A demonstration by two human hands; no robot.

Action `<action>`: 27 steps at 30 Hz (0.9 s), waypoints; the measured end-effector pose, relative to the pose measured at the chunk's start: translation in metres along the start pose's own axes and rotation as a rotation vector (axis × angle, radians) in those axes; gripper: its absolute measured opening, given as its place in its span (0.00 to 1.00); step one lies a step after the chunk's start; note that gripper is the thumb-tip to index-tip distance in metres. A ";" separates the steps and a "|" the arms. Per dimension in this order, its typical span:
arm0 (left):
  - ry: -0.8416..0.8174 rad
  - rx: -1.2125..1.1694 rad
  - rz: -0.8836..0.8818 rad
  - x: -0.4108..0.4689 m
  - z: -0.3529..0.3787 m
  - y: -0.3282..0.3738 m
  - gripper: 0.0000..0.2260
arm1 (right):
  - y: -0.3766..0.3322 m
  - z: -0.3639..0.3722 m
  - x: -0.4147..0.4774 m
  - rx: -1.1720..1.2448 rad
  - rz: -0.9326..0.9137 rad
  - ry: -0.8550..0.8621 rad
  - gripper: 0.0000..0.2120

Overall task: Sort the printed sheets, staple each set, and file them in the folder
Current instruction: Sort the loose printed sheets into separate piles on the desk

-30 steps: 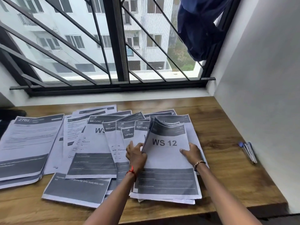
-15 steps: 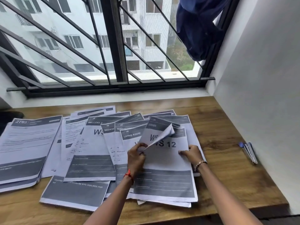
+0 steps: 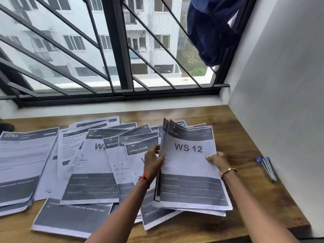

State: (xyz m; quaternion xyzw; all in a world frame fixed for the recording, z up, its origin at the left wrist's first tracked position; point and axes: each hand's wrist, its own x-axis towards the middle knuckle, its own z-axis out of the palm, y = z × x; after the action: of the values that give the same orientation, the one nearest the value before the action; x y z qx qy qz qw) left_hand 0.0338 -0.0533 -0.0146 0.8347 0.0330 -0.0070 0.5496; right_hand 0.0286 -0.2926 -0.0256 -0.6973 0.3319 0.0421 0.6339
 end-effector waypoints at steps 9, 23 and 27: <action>-0.003 0.053 -0.225 0.014 0.019 0.001 0.04 | -0.013 0.001 0.013 -0.336 -0.158 0.129 0.14; -0.205 -0.171 -0.085 0.007 0.012 0.003 0.17 | -0.024 0.027 -0.001 -0.323 -0.180 0.246 0.10; -0.035 -0.195 -0.088 -0.001 -0.001 0.003 0.14 | -0.032 0.041 -0.011 -0.276 -0.243 0.215 0.05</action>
State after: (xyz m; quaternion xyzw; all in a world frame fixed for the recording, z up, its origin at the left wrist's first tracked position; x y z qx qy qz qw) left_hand 0.0328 -0.0535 -0.0113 0.7748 0.0605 -0.0424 0.6279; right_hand 0.0514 -0.2519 -0.0014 -0.8128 0.3021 -0.0642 0.4939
